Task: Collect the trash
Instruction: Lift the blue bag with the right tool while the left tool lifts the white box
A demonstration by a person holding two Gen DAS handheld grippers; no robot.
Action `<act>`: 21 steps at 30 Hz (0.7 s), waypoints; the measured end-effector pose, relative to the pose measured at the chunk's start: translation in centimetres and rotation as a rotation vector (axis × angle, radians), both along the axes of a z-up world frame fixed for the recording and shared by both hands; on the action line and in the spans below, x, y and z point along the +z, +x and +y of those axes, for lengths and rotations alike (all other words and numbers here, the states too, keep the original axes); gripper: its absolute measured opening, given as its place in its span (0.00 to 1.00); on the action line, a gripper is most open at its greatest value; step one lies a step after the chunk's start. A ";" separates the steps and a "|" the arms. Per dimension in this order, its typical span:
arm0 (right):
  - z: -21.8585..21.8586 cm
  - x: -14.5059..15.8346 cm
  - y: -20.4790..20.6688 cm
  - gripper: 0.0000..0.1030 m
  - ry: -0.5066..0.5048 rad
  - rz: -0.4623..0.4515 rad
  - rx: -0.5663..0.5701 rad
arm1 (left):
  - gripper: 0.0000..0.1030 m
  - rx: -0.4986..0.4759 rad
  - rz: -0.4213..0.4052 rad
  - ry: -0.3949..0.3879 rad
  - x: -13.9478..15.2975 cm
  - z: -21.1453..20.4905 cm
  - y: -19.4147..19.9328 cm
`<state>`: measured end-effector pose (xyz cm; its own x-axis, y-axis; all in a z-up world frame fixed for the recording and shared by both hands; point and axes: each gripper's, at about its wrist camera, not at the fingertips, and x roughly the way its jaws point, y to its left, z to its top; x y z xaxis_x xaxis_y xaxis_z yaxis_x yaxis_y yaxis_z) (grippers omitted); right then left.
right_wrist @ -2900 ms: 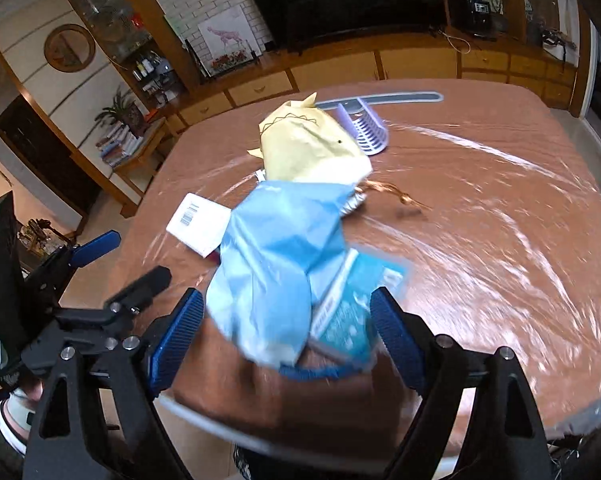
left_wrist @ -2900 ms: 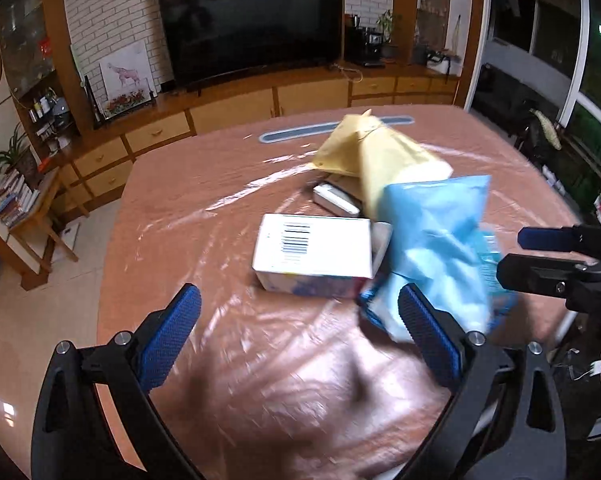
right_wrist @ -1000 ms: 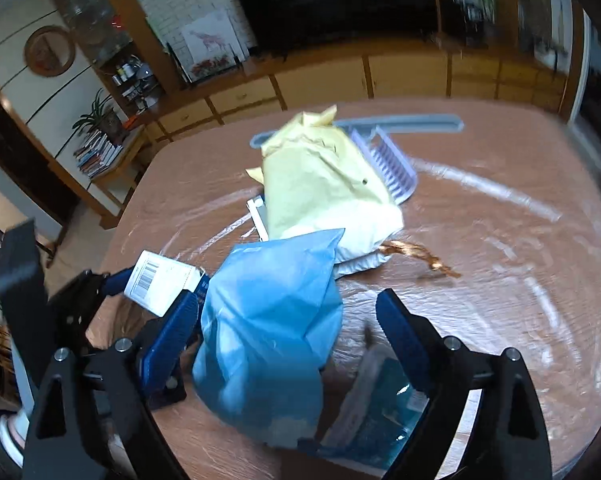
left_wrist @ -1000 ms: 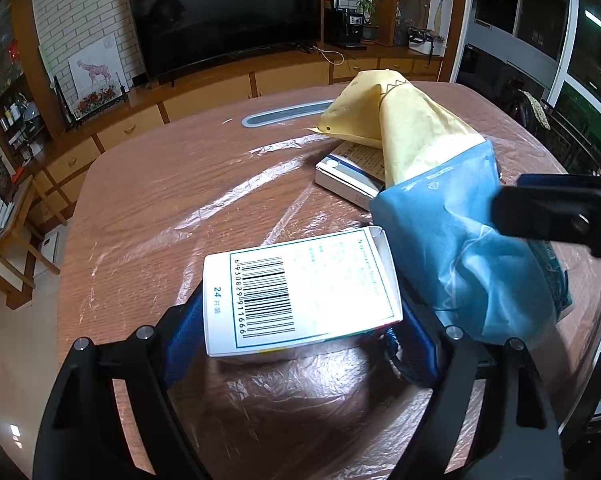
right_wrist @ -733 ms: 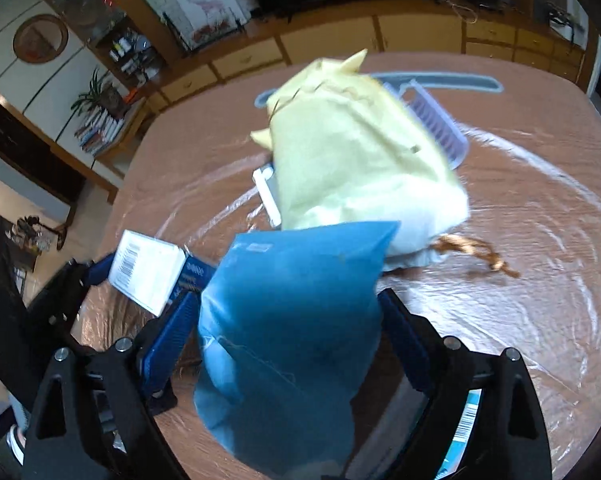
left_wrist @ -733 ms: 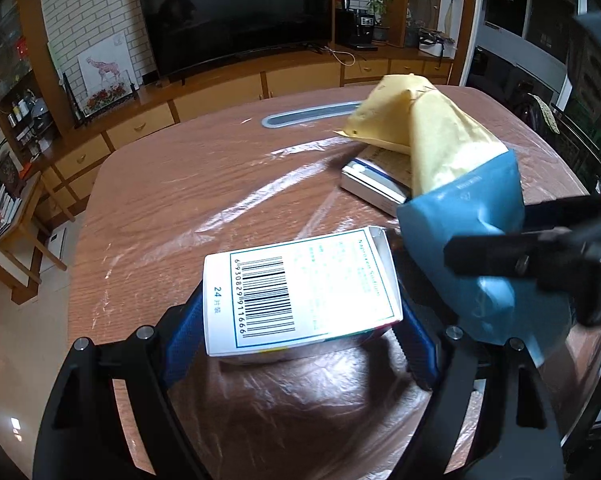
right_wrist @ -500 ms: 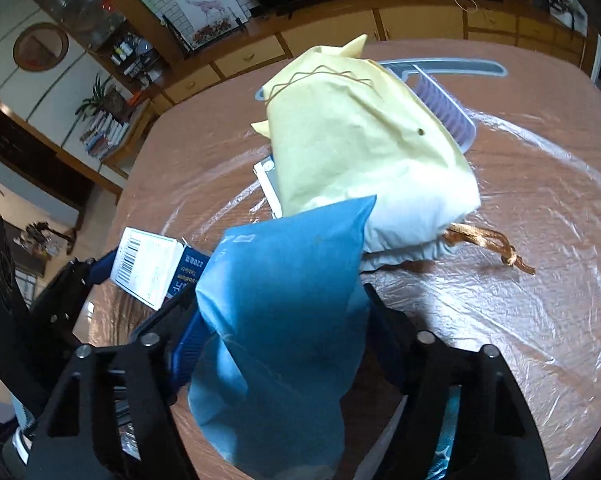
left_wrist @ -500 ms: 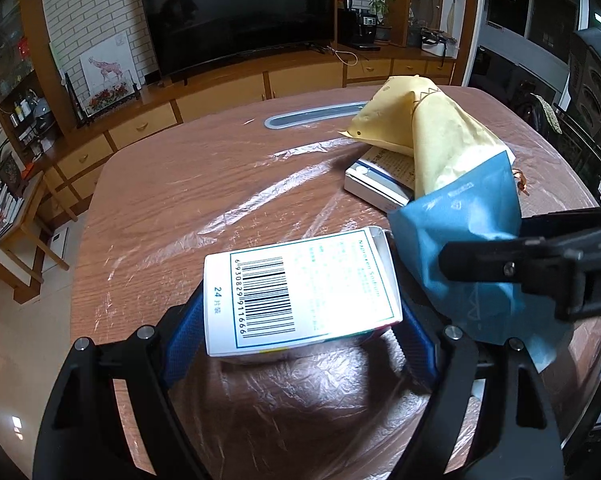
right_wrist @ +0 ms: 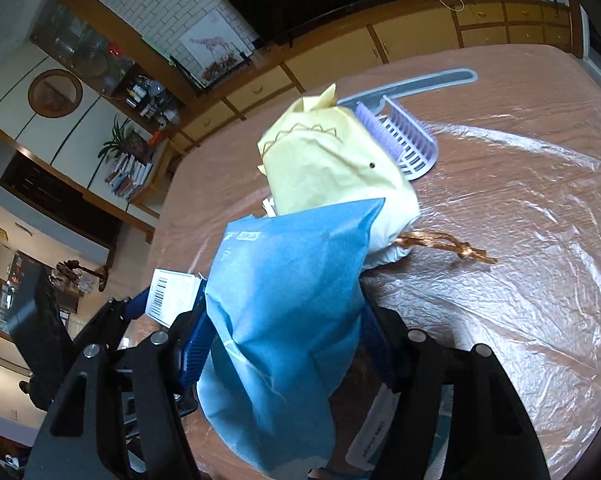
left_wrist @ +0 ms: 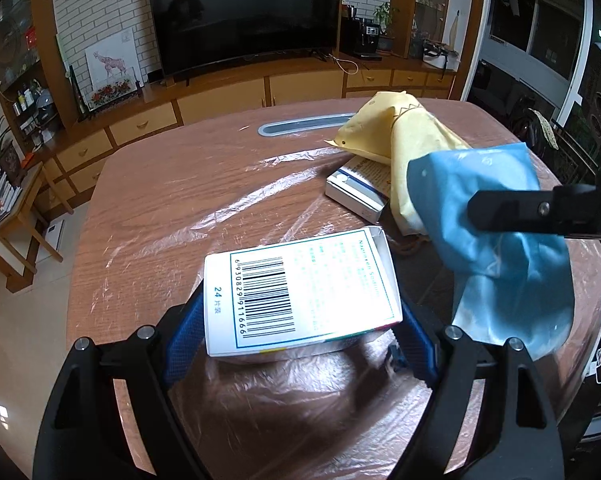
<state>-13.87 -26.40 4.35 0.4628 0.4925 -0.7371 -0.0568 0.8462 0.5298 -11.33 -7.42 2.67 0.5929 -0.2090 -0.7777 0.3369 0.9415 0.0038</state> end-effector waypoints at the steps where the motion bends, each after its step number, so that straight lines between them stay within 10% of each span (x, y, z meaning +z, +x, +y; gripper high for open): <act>1: -0.1 0.1 -0.1 0.63 0.000 -0.004 -0.001 | 0.82 0.001 -0.001 -0.003 0.1 0.0 -0.2; 21: -3.6 2.3 -5.6 0.63 0.001 -0.044 -0.002 | 0.82 -0.052 -0.013 -0.043 2.1 -2.3 -4.9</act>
<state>-19.49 -29.95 6.66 0.4960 0.4921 -0.7155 -0.0783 0.8459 0.5276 -16.19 -9.74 4.75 0.5906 -0.2724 -0.7596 0.3853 0.9223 -0.0312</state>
